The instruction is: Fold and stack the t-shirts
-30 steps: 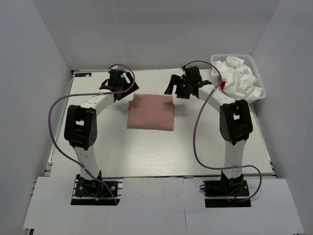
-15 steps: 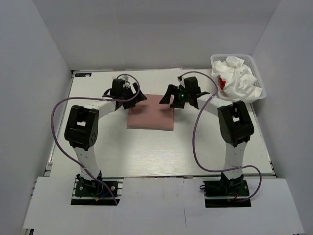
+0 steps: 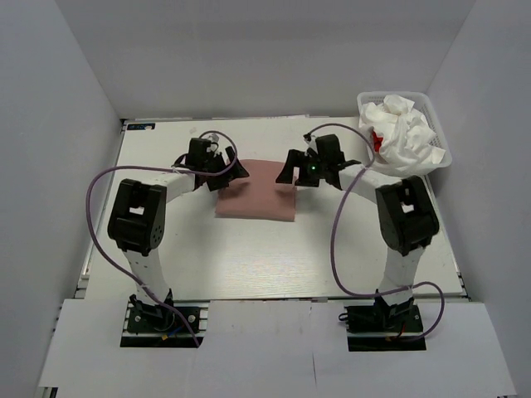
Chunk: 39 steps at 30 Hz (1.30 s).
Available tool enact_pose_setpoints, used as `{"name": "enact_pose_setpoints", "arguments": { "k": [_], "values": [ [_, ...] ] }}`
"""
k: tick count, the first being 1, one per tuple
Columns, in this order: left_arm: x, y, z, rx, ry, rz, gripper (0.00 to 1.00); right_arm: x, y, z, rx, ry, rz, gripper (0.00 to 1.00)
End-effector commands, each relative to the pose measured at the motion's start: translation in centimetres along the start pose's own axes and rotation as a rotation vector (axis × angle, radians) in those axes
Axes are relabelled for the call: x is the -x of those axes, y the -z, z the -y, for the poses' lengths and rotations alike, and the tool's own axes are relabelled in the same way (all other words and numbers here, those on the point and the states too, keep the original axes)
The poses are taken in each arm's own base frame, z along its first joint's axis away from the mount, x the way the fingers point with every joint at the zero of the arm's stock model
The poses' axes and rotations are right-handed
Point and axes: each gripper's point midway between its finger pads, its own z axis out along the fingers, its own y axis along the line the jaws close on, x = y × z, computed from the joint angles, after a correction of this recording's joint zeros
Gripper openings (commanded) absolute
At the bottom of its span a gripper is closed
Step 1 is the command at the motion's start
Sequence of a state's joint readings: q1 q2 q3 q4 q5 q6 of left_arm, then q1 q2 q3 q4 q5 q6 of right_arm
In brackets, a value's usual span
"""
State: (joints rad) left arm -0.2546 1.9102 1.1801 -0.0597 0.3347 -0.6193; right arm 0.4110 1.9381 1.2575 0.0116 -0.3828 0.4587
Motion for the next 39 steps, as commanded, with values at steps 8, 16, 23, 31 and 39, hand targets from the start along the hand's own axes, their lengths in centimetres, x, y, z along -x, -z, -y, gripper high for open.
{"name": "enact_pose_setpoints", "arguments": {
  "k": [8, 16, 23, 31, 39],
  "values": [
    [1.1, 3.9, -3.5, 0.283, -0.241, -0.035, 1.00, -4.6, 7.3, -2.6, 0.105, 0.202, 0.117, 0.90],
    [0.9, 1.7, -4.5, 0.270, -0.328, -0.085, 1.00, -9.6, 9.7, -1.5, 0.079, 0.297, 0.132, 0.90],
    [-1.7, -2.0, -6.0, 0.241, -0.331, -0.206, 0.65, -11.1, 10.8, 0.3, -0.014, 0.263, 0.128, 0.90],
    [-0.6, -1.4, -8.4, 0.367, -0.295, -0.194, 0.00, -11.5, 11.3, 0.5, -0.010, 0.257, 0.162, 0.90],
    [8.2, 2.4, -12.9, 0.681, -0.315, -0.007, 0.00, -11.4, 11.4, 0.8, -0.028, 0.251, 0.169, 0.90]
  ]
}}
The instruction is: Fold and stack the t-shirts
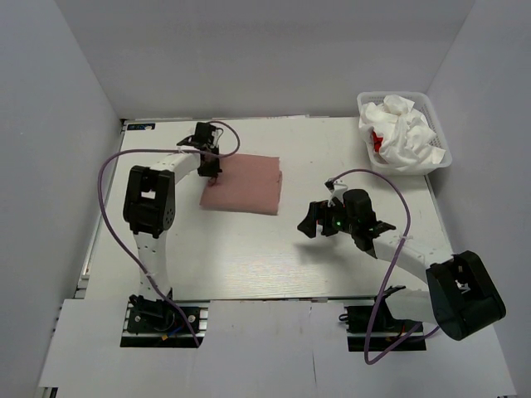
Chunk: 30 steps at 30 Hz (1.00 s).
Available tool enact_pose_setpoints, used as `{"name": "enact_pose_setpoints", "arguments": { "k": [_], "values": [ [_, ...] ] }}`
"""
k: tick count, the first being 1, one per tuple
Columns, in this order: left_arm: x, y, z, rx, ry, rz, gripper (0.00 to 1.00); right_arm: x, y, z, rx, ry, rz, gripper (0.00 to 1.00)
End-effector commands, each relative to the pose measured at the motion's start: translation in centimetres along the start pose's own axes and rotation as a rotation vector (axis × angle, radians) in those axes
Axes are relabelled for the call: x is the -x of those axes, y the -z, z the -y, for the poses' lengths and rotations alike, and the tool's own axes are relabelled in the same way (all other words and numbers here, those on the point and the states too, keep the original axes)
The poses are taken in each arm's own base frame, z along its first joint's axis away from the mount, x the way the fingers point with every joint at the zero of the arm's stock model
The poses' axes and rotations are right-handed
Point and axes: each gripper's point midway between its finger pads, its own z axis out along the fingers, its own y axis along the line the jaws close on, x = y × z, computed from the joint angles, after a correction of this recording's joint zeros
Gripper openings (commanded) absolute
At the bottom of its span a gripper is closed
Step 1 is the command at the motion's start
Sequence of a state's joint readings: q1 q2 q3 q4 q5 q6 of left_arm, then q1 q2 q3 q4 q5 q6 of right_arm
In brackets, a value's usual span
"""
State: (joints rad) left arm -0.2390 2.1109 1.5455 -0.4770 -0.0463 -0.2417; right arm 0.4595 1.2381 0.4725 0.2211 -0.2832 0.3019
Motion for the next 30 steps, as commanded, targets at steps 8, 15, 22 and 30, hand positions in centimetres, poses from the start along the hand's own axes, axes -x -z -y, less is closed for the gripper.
{"name": "enact_pose_setpoints", "arguments": {
  "k": [8, 15, 22, 30],
  "values": [
    [8.4, 1.1, -15.5, 0.487, -0.001, 0.078, 0.00, 0.6, -0.6, 1.5, -0.059, 0.039, 0.032, 0.90],
    [13.5, 0.7, -22.9, 0.681, -0.057, 0.165, 0.00, -1.4, -1.0, 2.1, -0.062, 0.022, 0.000, 0.90],
    [16.5, 1.0, -28.7, 0.837, -0.054, 0.253, 0.00, -2.1, -1.4, 3.3, -0.100, 0.049, -0.027, 0.90],
    [17.8, 3.7, -31.5, 1.001, -0.086, 0.314, 0.08, -3.2, -1.8, 3.2, -0.087, 0.044, -0.118, 0.90]
  ]
}}
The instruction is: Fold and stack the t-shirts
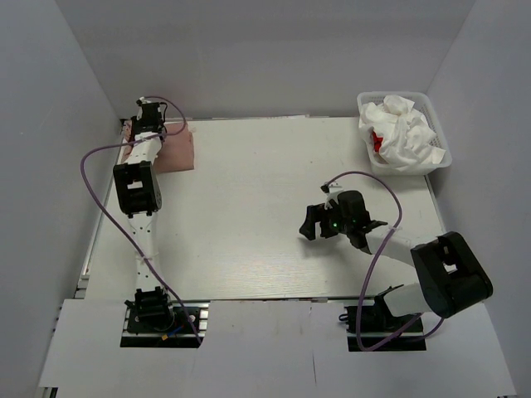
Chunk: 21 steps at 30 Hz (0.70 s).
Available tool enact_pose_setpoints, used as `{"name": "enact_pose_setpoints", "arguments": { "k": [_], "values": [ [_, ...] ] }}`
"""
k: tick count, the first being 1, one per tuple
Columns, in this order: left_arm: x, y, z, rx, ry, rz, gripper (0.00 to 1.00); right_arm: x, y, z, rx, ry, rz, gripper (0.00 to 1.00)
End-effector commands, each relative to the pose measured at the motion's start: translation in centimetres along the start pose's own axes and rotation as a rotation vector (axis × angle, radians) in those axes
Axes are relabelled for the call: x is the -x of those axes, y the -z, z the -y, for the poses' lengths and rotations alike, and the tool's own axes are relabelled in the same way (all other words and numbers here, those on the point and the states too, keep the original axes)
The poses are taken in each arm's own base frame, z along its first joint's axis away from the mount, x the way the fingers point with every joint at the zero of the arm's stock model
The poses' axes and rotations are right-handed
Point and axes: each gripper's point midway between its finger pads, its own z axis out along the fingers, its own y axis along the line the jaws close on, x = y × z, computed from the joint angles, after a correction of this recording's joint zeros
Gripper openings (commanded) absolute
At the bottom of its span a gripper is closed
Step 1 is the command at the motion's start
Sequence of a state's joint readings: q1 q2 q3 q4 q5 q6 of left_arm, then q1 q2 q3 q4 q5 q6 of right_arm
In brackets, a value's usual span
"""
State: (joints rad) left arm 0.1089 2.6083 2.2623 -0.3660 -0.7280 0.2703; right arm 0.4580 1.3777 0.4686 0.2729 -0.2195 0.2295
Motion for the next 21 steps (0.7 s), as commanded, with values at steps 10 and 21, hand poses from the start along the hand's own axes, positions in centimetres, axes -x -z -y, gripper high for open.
{"name": "enact_pose_setpoints", "arguments": {
  "k": [10, 21],
  "values": [
    [7.5, 6.5, -8.0, 0.112, 0.127, 0.144, 0.99, -0.1, 0.4, -1.1, 0.053, -0.004, -0.033, 0.90],
    [-1.7, 30.4, 3.2, -0.919, 0.571, 0.080, 0.99, 1.4, 3.2, -2.4, 0.057, -0.113, 0.085, 0.90]
  ]
}}
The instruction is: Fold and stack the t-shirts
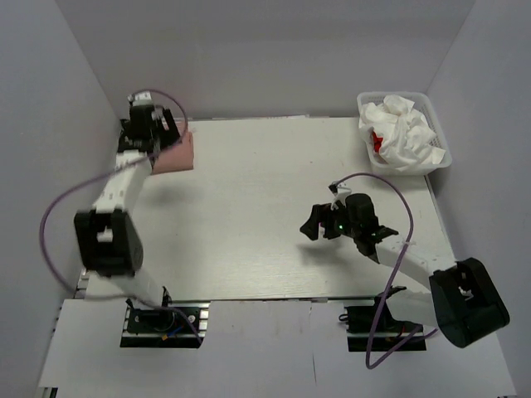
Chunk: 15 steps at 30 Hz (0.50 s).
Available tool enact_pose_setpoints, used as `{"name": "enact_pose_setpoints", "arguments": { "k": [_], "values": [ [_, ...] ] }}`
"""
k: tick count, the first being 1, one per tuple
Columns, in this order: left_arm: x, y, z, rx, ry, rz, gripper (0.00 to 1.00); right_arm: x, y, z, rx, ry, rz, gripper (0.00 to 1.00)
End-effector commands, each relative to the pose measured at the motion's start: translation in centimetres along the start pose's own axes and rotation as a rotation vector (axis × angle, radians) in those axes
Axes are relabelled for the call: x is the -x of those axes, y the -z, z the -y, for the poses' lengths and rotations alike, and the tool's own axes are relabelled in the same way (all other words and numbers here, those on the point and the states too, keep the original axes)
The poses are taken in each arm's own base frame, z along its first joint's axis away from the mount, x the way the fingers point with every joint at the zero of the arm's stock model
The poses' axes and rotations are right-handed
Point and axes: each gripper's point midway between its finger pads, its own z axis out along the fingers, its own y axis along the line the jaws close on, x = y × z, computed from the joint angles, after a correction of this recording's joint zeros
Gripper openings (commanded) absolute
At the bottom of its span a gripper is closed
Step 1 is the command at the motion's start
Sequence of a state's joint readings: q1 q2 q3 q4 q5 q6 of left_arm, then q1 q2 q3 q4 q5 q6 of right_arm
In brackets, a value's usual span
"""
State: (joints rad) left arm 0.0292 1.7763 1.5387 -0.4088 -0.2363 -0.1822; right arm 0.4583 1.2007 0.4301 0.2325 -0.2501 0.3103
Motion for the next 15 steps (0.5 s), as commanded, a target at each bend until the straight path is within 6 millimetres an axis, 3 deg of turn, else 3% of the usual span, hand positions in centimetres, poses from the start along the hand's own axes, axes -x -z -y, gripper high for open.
{"name": "enact_pose_setpoints", "arguments": {
  "k": [1, 2, 3, 4, 5, 8, 15],
  "values": [
    [-4.3, 9.3, 9.0, -0.442, 0.194, 0.063, 0.99, -0.2, 0.8, -0.9, 0.027, -0.073, 0.001, 0.90],
    [-8.6, 9.9, 8.7, -0.445, 0.220, -0.011, 0.99, -0.5, 1.2, -1.2, 0.038, -0.078, 0.008, 0.90],
    [-9.9, 11.0, 8.9, -0.465, 0.227, -0.026, 0.99, -0.3, 1.4, -1.5, 0.056, -0.082, 0.021, 0.90],
    [-9.8, 13.0, 9.1, -0.506, 0.235, 0.007, 0.99, 0.2, 1.6, -1.9, 0.074, -0.094, 0.048, 0.90],
    [-12.1, 13.2, 8.7, -0.509, 0.230, -0.024, 0.99, 0.3, 1.8, -2.4, 0.098, -0.095, 0.059, 0.90],
    [-14.6, 14.9, 8.1, -0.526, 0.217, -0.071, 0.99, 1.1, 2.6, -3.5, 0.155, -0.072, 0.122, 0.90],
    [-11.1, 20.1, 6.1, -0.575, 0.257, 0.180, 0.99, 1.5, 3.7, -3.7, 0.156, -0.077, 0.166, 0.90]
  ]
}}
